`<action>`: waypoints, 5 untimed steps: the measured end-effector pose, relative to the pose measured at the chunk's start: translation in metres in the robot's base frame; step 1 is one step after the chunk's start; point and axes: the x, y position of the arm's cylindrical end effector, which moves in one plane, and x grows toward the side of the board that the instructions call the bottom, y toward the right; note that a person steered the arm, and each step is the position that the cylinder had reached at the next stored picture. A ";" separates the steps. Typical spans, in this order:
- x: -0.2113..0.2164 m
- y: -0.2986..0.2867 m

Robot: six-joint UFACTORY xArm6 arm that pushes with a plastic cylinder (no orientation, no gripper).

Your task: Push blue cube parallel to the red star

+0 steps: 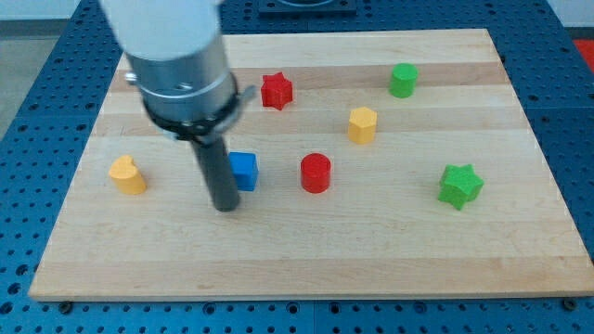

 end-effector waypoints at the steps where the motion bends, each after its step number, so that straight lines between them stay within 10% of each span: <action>1: -0.037 0.034; 3: -0.043 0.058; 5: 0.094 -0.004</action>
